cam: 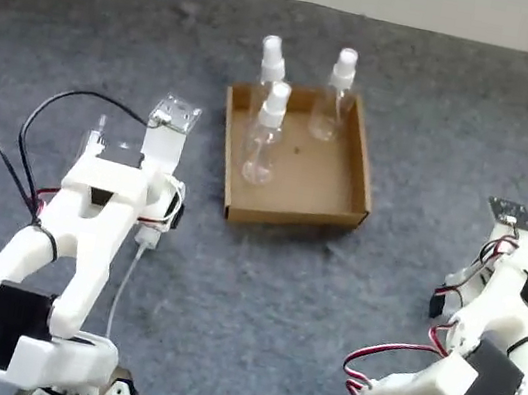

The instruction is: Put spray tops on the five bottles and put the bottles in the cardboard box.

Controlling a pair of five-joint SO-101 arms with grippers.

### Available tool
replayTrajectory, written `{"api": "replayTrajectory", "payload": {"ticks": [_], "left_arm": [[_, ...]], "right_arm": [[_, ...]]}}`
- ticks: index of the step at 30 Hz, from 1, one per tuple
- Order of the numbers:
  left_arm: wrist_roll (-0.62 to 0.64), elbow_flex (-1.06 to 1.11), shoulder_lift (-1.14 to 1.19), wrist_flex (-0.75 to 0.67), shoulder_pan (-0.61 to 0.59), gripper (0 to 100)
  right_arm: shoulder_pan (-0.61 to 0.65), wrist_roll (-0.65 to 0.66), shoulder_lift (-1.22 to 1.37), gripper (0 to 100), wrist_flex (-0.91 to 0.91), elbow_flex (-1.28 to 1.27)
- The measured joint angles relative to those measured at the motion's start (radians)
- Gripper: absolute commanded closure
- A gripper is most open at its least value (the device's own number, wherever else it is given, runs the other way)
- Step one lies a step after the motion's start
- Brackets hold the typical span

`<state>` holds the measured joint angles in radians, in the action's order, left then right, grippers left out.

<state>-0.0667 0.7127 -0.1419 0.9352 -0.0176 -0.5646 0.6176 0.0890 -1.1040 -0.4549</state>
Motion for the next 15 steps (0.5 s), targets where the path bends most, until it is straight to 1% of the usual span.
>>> {"api": "replayTrajectory", "payload": {"ticks": [2, 5, 6, 8, 11, 13, 15], "left_arm": [[-0.003, 0.000, 0.035, -0.009, 0.000, 88], [-0.003, -0.006, 0.109, -0.009, 0.002, 99], [-0.002, -0.014, 0.123, -0.009, 0.002, 100], [-0.003, -0.028, 0.129, -0.009, -0.008, 99], [-0.005, -0.035, 0.112, -0.005, -0.012, 100], [-0.006, -0.049, 0.061, 0.031, -0.021, 100], [-0.003, -0.080, -0.014, 0.087, -0.026, 100]], "right_arm": [[0.000, 0.000, 0.000, 96.7, 0.000, 0.000], [0.000, 0.000, 0.000, 97.3, -0.002, 0.000], [0.000, 0.000, 0.000, 97.6, -0.002, 0.000], [0.000, 0.000, 0.000, 99.7, -0.002, 0.000], [0.000, 0.000, 0.000, 99.5, -0.002, 0.000], [0.008, 0.000, -0.002, 99.5, -0.006, 0.020], [0.046, 0.000, -0.038, 99.5, -0.006, 0.051]]}}
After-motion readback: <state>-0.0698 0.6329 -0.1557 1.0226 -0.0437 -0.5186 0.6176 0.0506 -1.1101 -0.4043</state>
